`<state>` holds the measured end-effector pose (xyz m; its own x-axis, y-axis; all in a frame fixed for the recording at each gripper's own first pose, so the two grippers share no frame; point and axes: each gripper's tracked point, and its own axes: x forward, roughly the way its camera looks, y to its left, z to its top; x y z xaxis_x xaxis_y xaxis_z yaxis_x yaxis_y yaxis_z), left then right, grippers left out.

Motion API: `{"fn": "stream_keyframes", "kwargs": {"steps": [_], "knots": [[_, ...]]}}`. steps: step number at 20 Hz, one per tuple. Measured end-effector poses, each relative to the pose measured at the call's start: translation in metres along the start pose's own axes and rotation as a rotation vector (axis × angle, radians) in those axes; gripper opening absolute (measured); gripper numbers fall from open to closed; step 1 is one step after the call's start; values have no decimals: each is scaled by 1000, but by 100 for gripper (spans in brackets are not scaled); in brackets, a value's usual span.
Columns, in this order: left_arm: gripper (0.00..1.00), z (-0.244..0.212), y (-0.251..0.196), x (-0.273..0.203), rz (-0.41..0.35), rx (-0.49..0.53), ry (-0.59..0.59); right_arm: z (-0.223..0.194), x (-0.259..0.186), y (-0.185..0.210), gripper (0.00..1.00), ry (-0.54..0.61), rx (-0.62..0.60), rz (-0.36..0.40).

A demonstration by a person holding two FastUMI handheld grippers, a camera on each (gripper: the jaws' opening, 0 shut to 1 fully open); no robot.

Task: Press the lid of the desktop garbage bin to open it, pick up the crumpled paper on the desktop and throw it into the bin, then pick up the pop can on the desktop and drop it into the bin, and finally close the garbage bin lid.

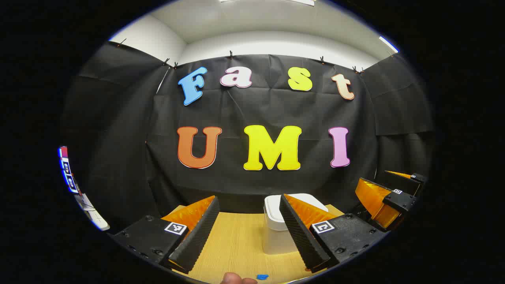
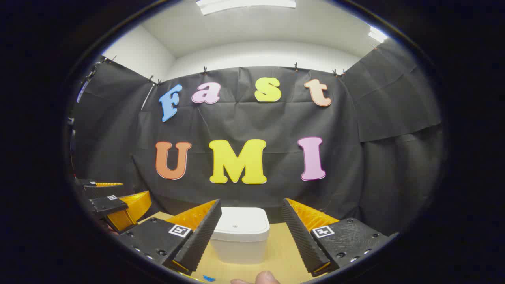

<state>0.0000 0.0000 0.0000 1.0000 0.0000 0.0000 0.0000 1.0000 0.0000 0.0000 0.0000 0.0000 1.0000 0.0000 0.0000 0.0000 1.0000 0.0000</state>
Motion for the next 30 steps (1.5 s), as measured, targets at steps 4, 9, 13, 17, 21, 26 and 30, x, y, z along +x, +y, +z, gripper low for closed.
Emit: {"fn": "stream_keyframes", "kwargs": {"steps": [4,9,13,17,21,26,30], "knots": [[99,6,2,-2,12,11,-14,2,3,-1,95,1,8,0],[99,7,8,-4,28,18,-17,4,4,17,95,-3,4,43],[99,9,16,-9,46,22,-24,2,4,19,97,9,18,53],[99,8,18,-10,51,8,-29,2,5,18,97,11,-2,71],[99,6,10,-8,37,-2,-22,0,6,7,97,16,-20,58],[99,2,6,-3,34,-5,-21,-7,13,-3,95,52,-17,49],[99,-6,-7,0,5,-9,0,-13,20,-8,97,78,-43,54]]}}
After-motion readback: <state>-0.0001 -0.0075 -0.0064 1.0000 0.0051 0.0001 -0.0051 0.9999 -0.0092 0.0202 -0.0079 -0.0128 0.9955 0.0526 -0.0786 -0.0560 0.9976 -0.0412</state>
